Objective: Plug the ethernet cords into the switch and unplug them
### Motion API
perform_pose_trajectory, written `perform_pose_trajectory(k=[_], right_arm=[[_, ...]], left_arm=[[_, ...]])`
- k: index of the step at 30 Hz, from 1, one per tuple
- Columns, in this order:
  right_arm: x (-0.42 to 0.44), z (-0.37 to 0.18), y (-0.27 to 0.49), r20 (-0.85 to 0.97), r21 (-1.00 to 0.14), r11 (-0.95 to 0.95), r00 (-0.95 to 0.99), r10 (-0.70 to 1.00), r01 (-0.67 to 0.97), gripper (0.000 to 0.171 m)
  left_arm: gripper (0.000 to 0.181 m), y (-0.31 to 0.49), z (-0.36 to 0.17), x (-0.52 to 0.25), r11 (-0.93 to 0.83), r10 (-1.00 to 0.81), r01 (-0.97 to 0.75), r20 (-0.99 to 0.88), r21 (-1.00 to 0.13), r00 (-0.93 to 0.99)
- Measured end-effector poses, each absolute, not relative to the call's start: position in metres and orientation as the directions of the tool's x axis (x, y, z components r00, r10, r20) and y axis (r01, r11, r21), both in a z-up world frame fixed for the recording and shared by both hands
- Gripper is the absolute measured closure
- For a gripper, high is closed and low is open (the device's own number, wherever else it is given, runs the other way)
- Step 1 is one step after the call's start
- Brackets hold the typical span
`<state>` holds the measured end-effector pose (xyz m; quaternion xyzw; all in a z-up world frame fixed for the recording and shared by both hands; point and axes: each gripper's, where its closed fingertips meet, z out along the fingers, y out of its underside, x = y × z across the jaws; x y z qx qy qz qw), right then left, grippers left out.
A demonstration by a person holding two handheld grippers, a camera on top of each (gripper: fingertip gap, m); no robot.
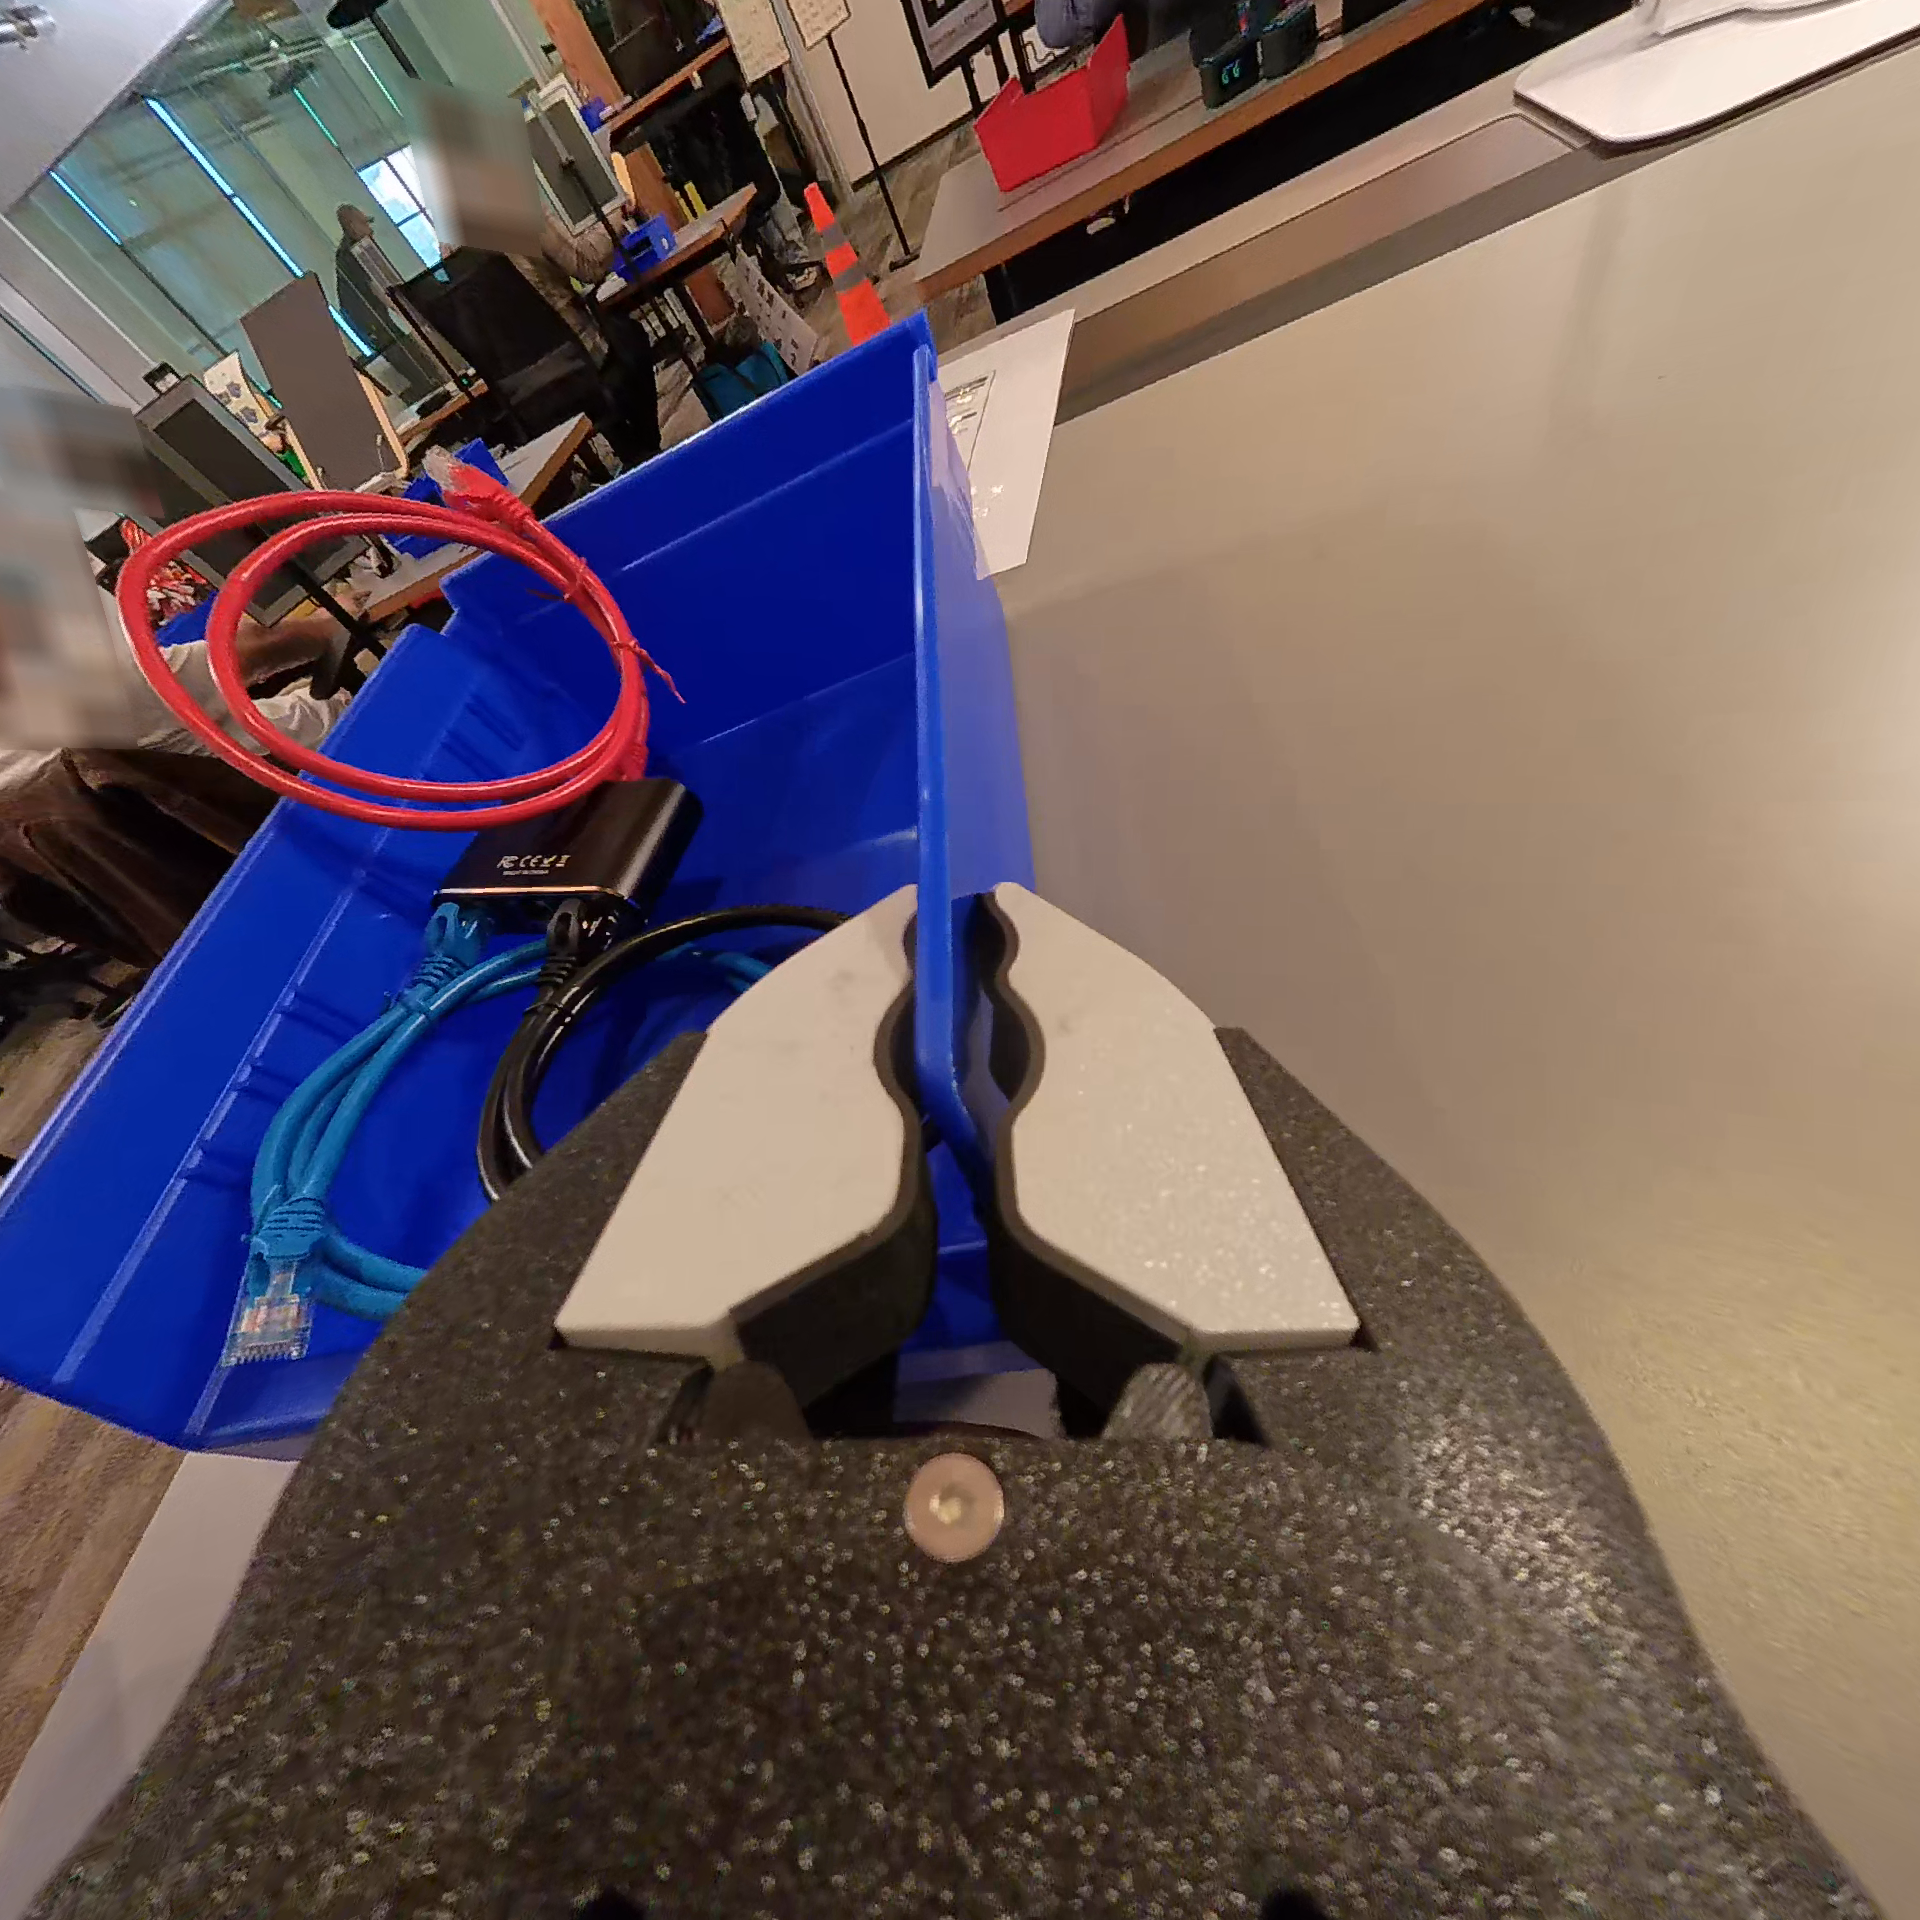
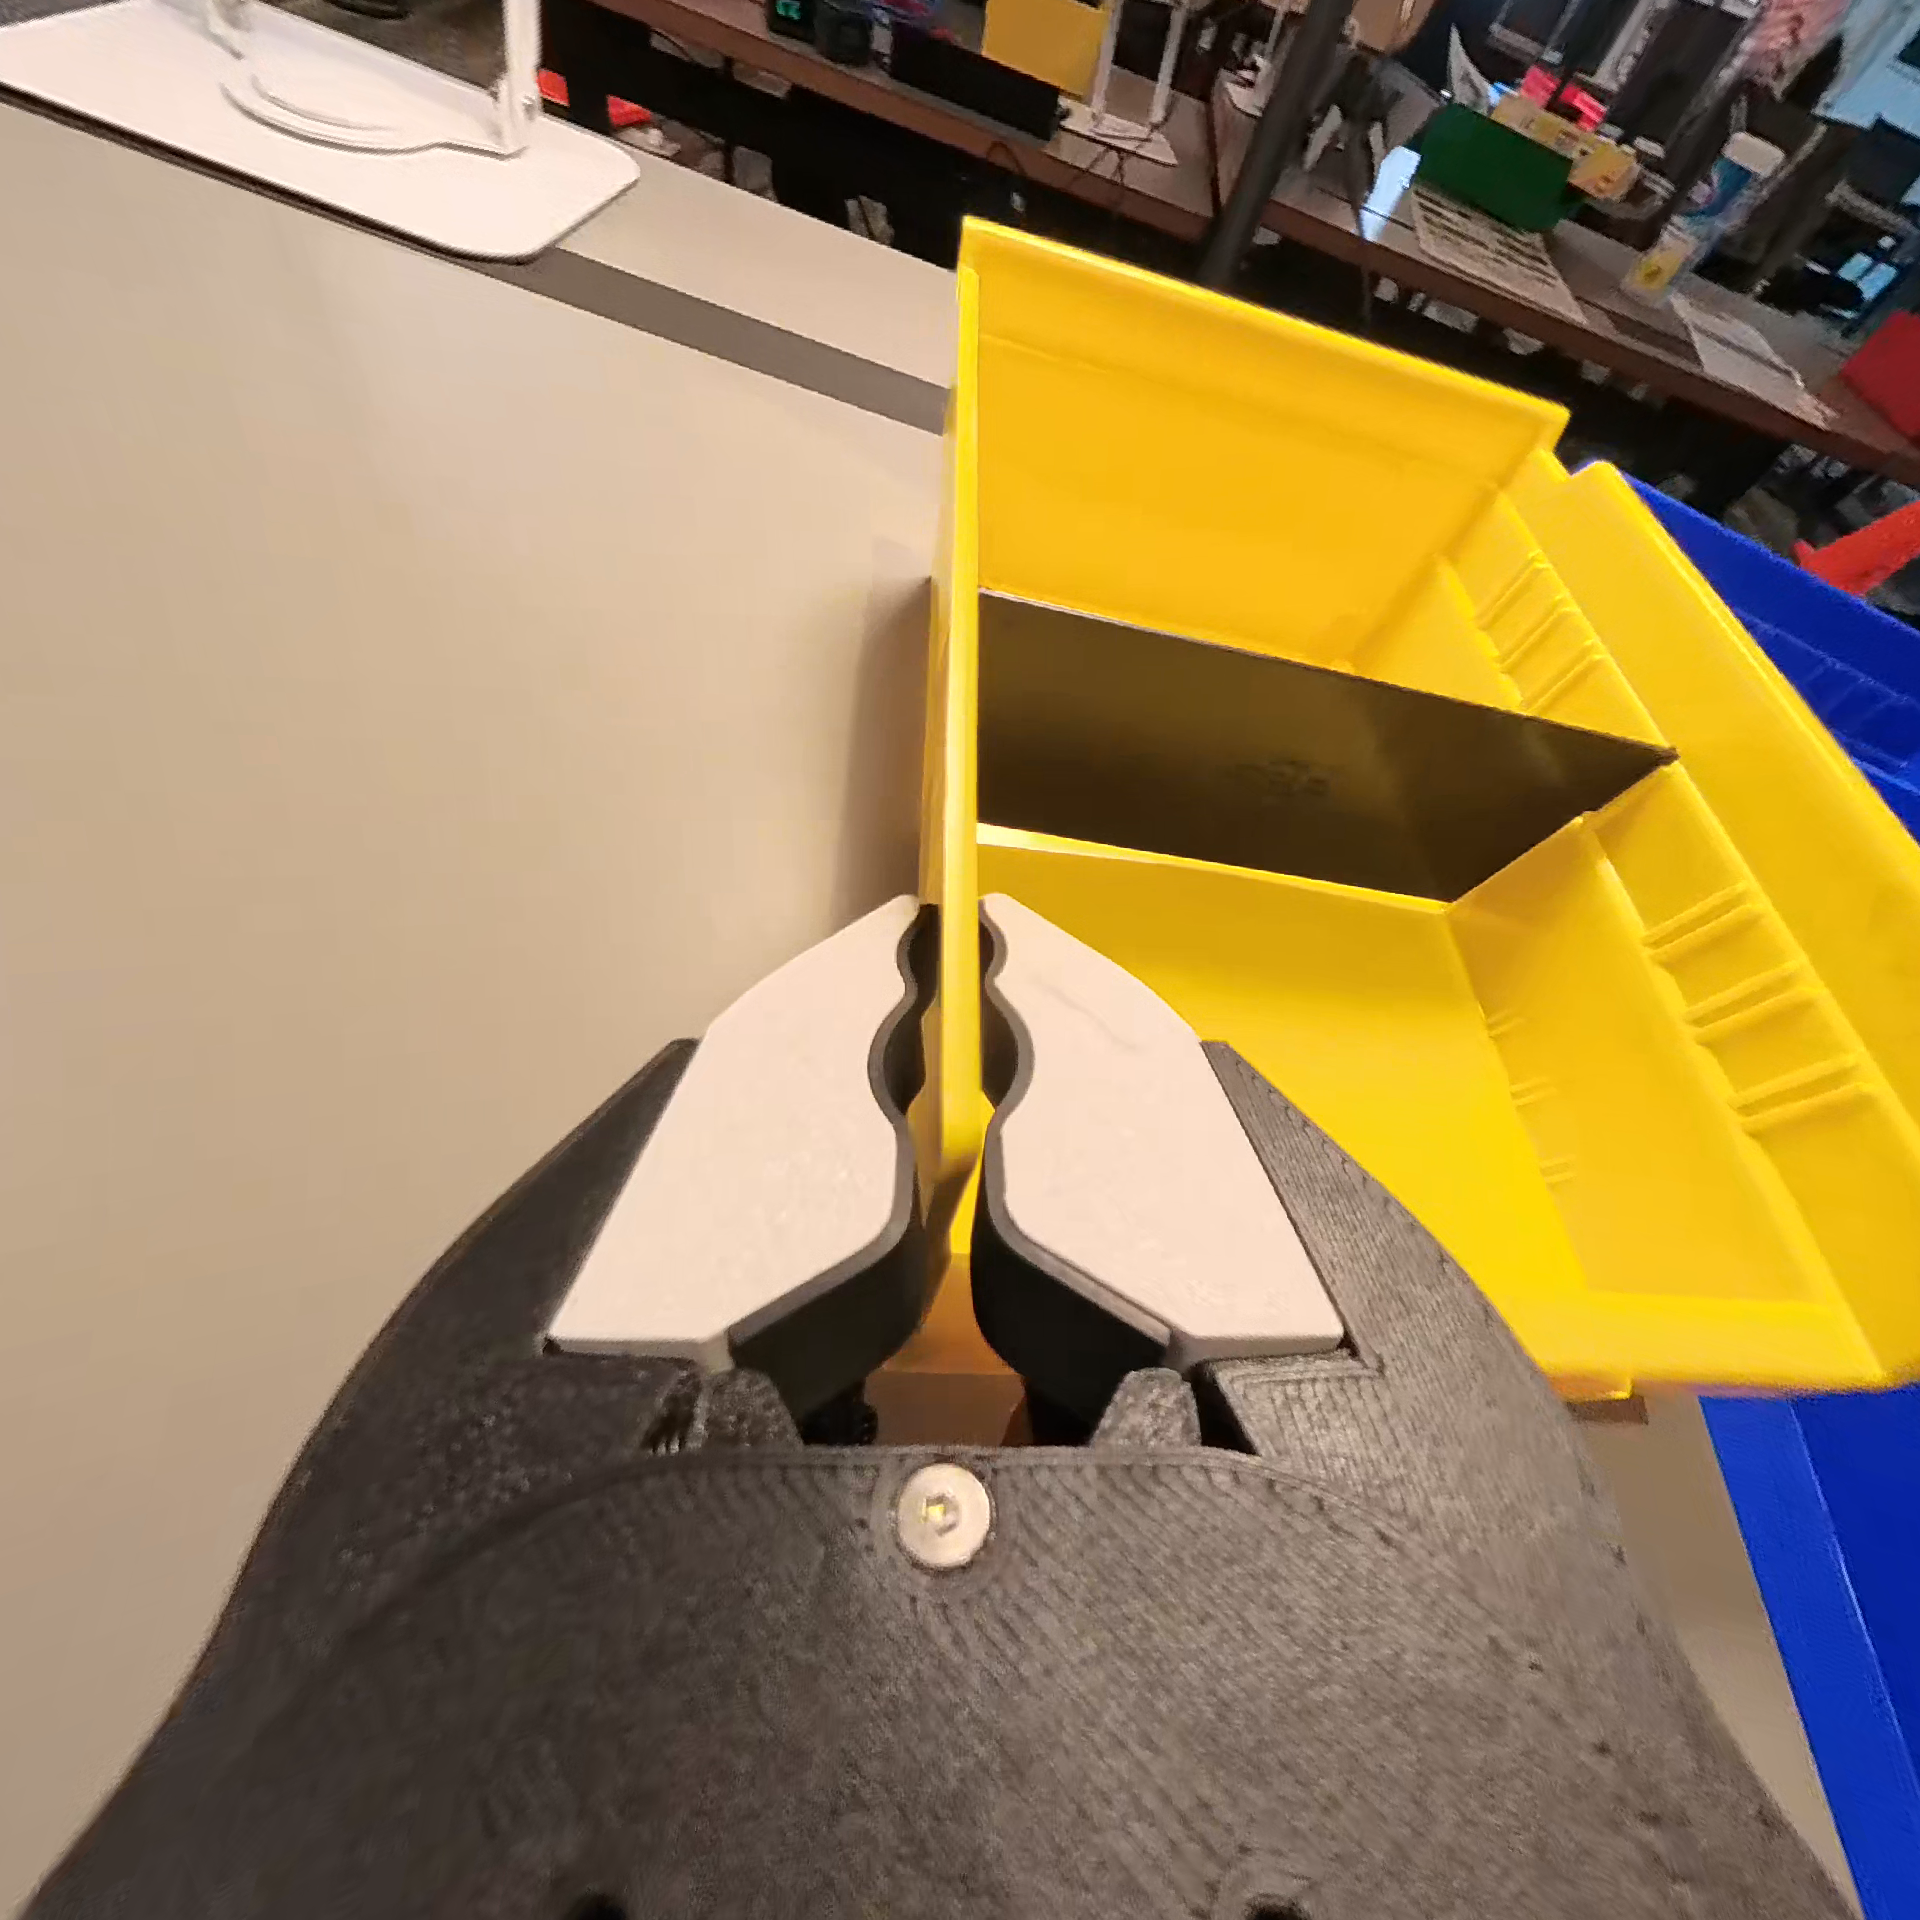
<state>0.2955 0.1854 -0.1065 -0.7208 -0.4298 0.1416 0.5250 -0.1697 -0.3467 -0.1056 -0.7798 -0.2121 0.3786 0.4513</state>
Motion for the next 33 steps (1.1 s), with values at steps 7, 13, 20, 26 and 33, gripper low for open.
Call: perform_pose_trajectory(k=[7, 13, 20, 26, 33], right_arm=[[0.309, -0.107, 0.171, 0.239, -0.875, -0.166, 0.705, 0.667, 0.454, 0.166], [0.313, -0.106, 0.18, 0.286, -0.873, -0.134, 0.717, 0.636, 0.468, 0.167], [0.315, -0.106, 0.188, 0.264, -0.877, -0.123, 0.681, 0.683, 0.464, 0.167], [0.311, -0.106, 0.175, 0.257, -0.874, -0.117, 0.655, 0.711, 0.471, 0.167], [0.302, -0.106, 0.162, 0.277, -0.876, -0.08, 0.632, 0.724, 0.475, 0.167]], left_arm=[[0.176, -0.347, -0.106, -0.174, -0.504, 0.663, -0.028, -0.408, -0.863, 0.627], [0.175, -0.348, -0.105, -0.183, -0.505, 0.656, -0.038, -0.412, -0.862, 0.633], [0.175, -0.349, -0.105, -0.186, -0.504, 0.647, -0.044, -0.411, -0.863, 0.643], [0.175, -0.349, -0.106, -0.187, -0.505, 0.644, -0.044, -0.41, -0.862, 0.646], [0.175, -0.348, -0.106, -0.185, -0.504, 0.653, -0.035, -0.408, -0.863, 0.638]])
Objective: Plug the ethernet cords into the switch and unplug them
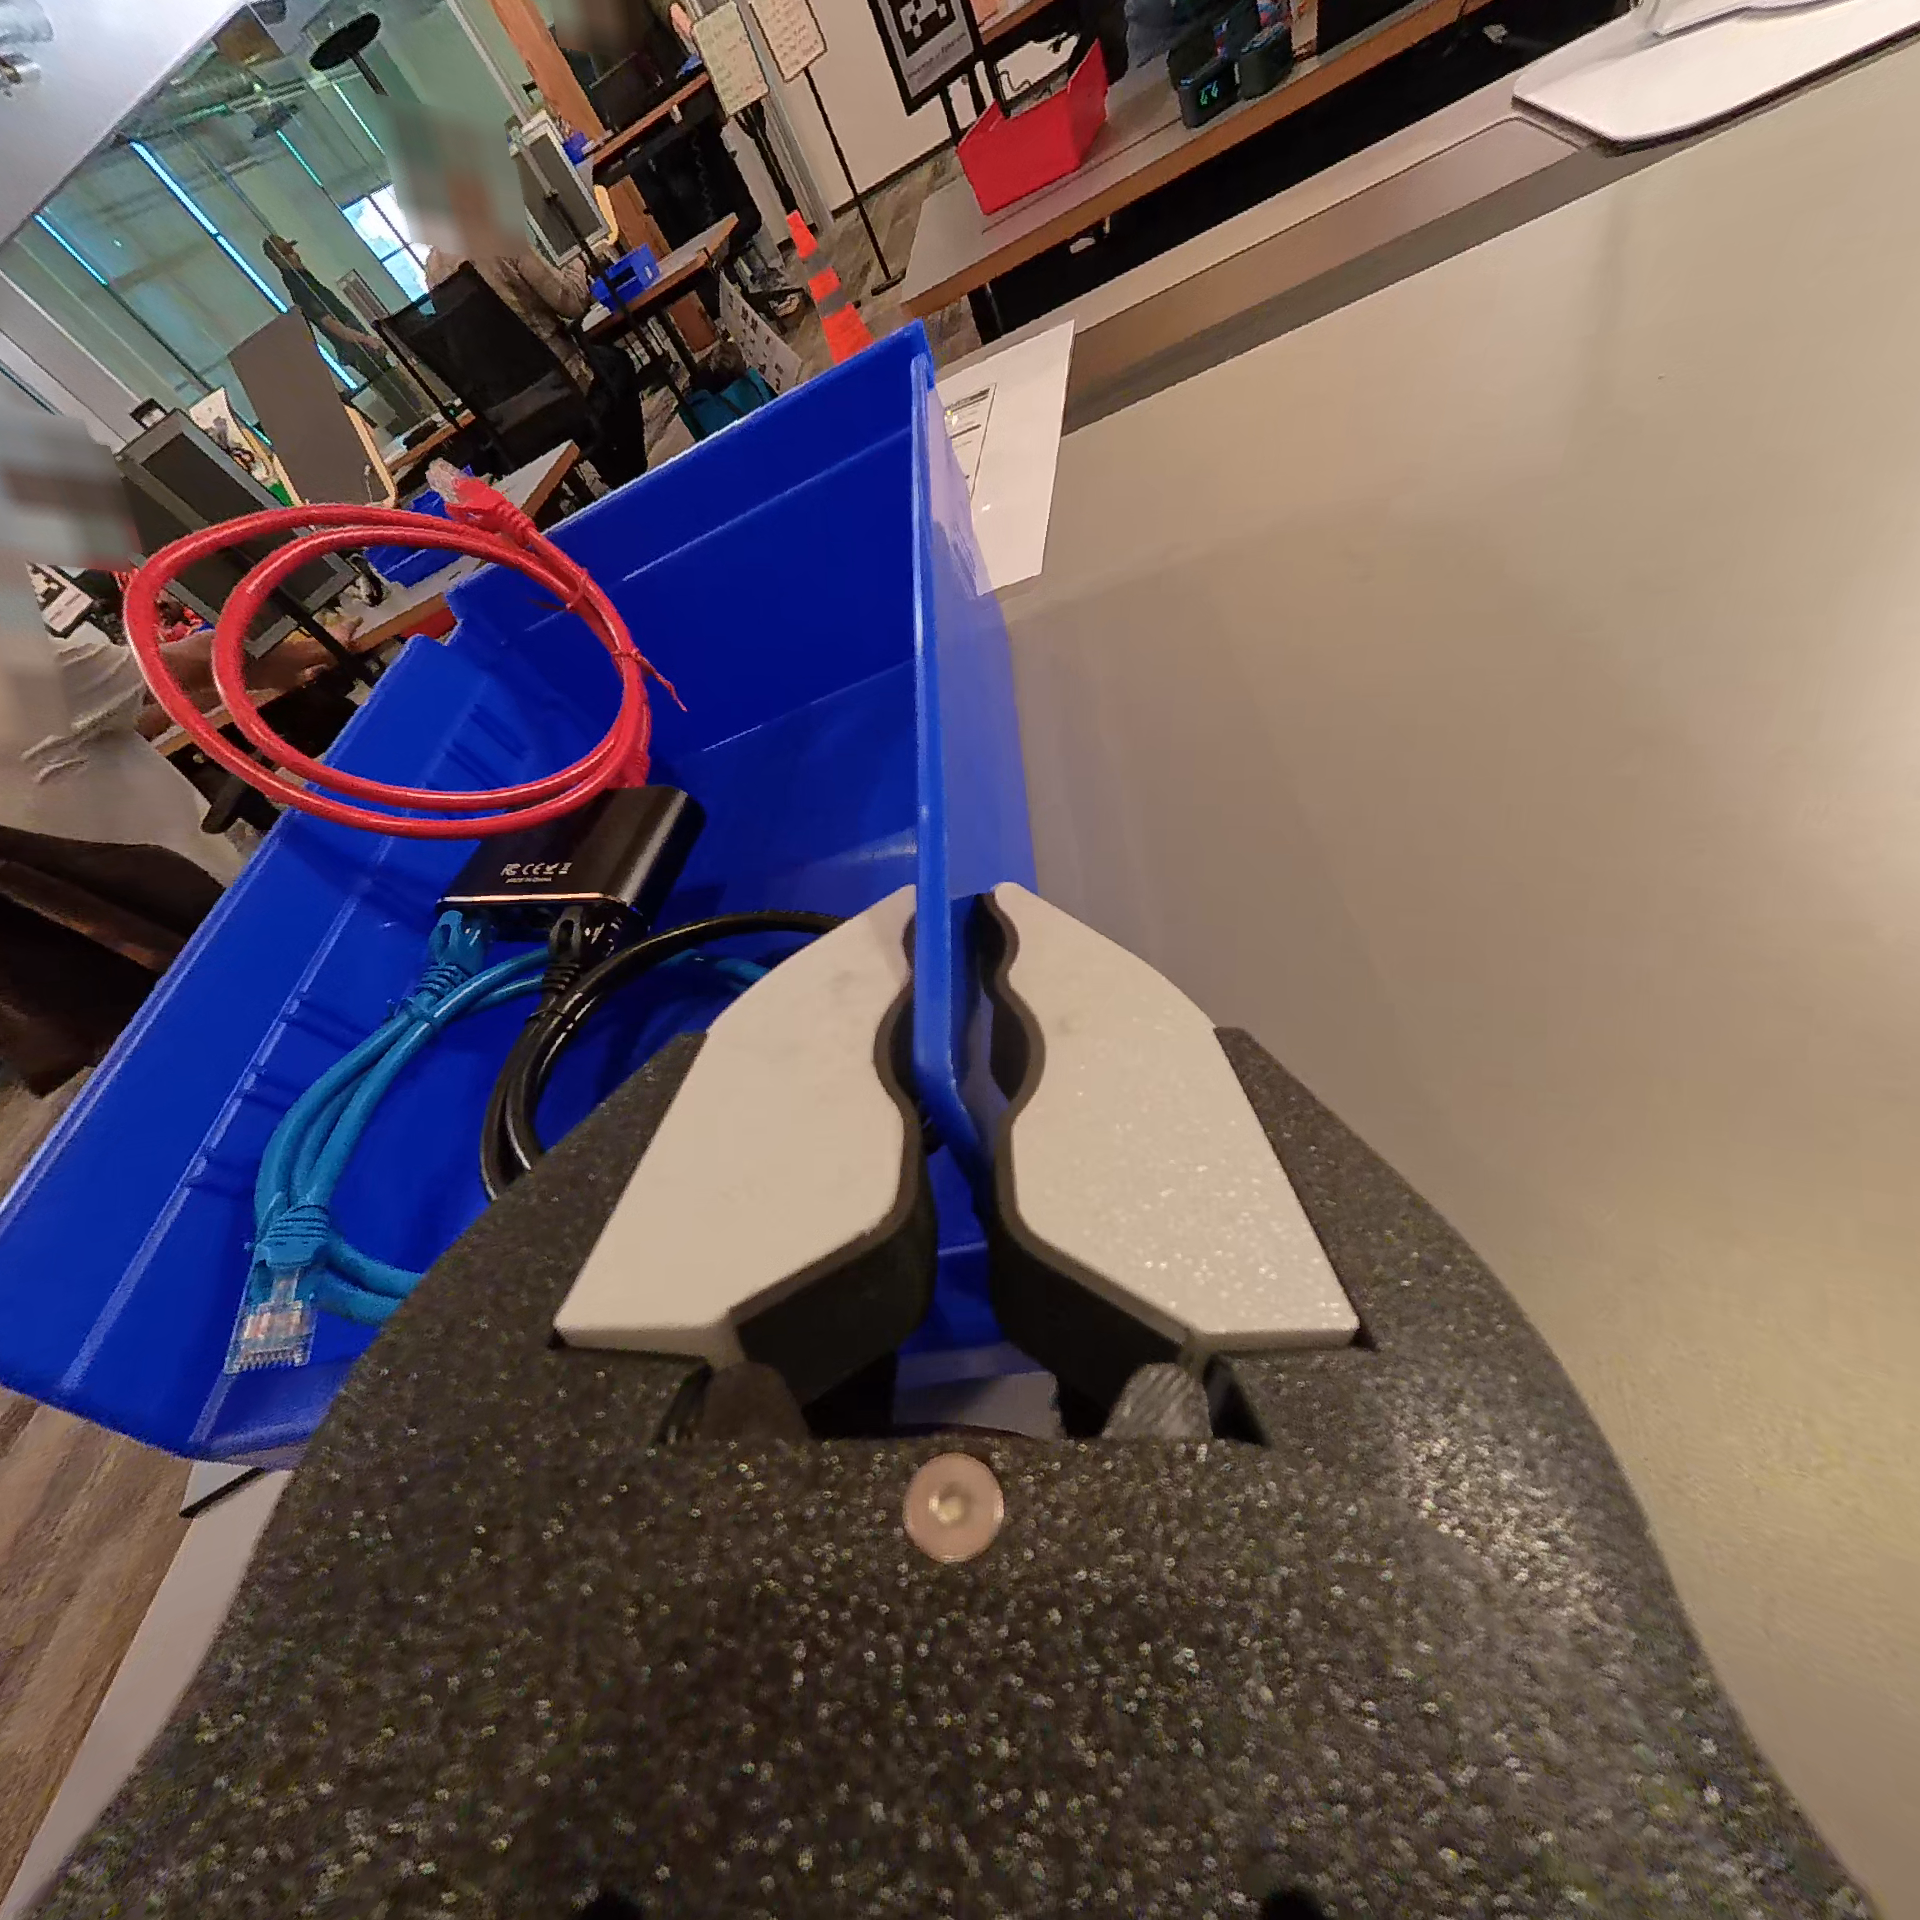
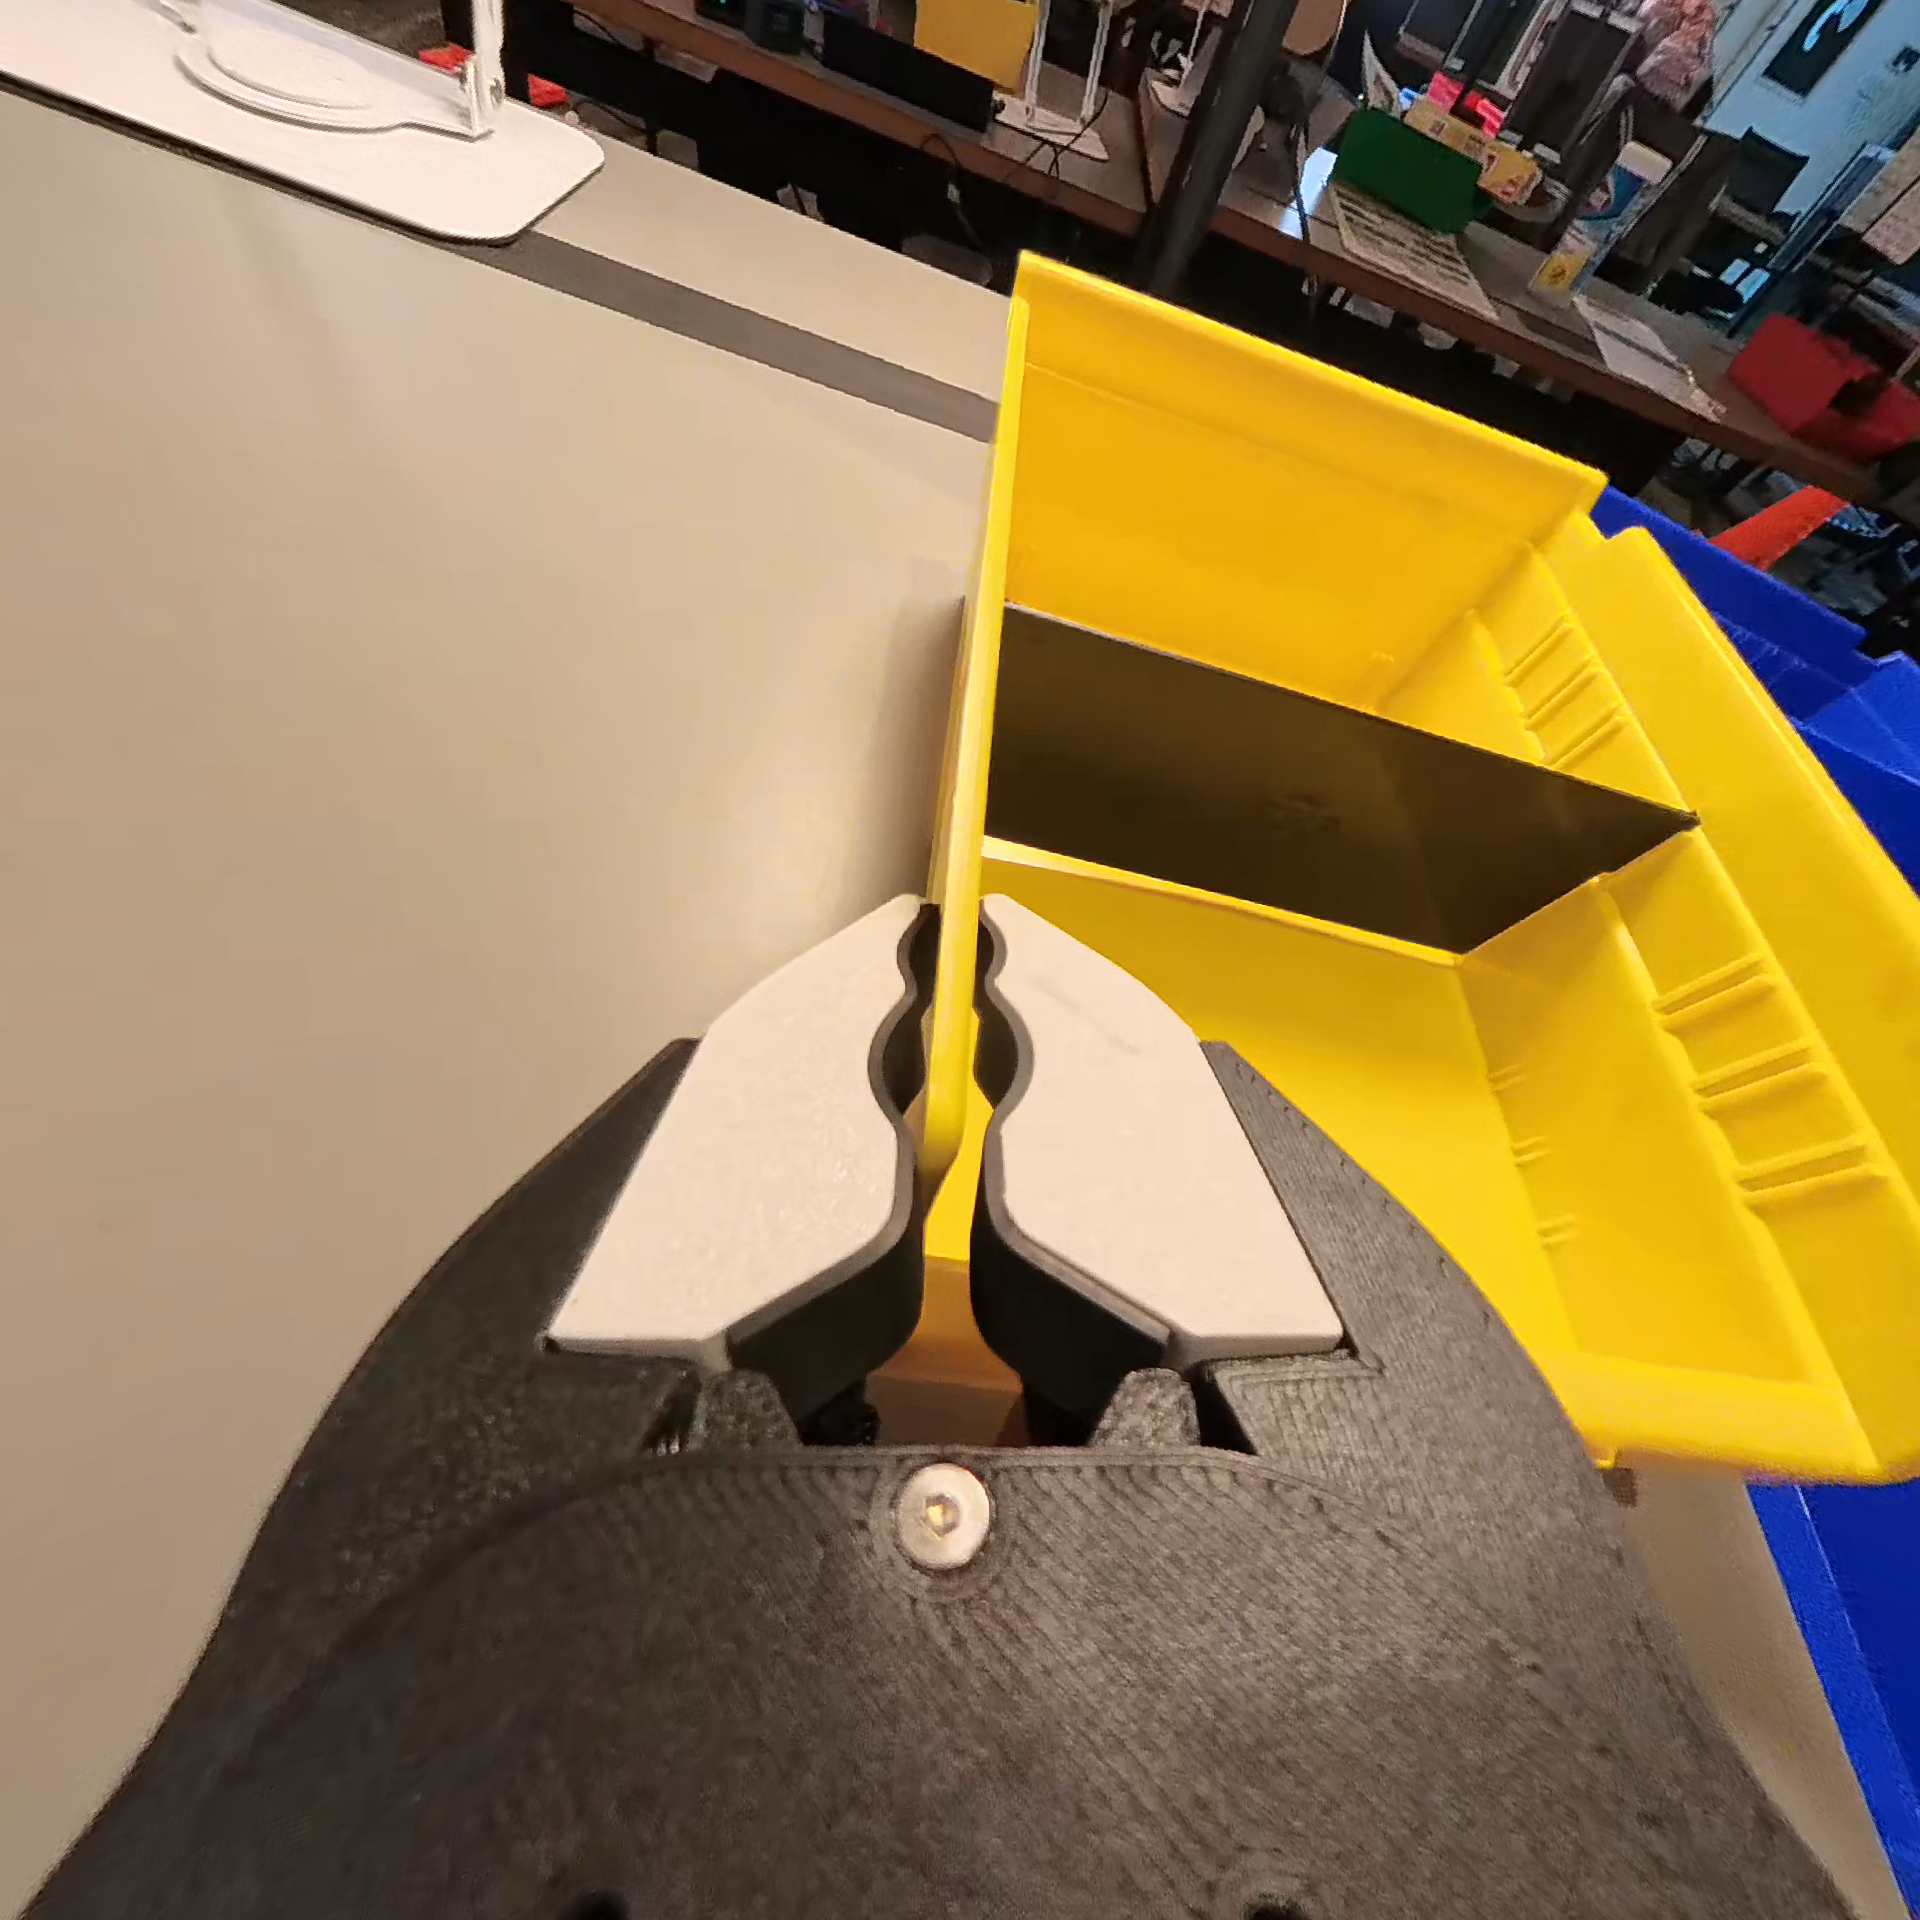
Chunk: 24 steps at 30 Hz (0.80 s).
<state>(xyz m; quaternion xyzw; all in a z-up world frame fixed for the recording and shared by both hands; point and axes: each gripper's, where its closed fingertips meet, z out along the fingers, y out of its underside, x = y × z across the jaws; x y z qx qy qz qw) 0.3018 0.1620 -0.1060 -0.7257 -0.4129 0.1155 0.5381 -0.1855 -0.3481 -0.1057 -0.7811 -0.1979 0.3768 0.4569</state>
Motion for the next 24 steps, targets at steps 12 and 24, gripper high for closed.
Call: perform_pose_trajectory(k=[12, 24], right_arm=[[0.305, -0.101, 0.161, 0.208, -0.918, -0.087, 0.657, 0.725, 0.388, 0.161], [0.314, -0.099, 0.157, 0.204, -0.917, -0.088, 0.646, 0.736, 0.389, 0.168]], left_arm=[[0.175, -0.351, -0.106, -0.187, -0.497, 0.641, -0.037, -0.395, -0.867, 0.658], [0.175, -0.358, -0.106, -0.191, -0.498, 0.611, -0.04, -0.383, -0.866, 0.693]])
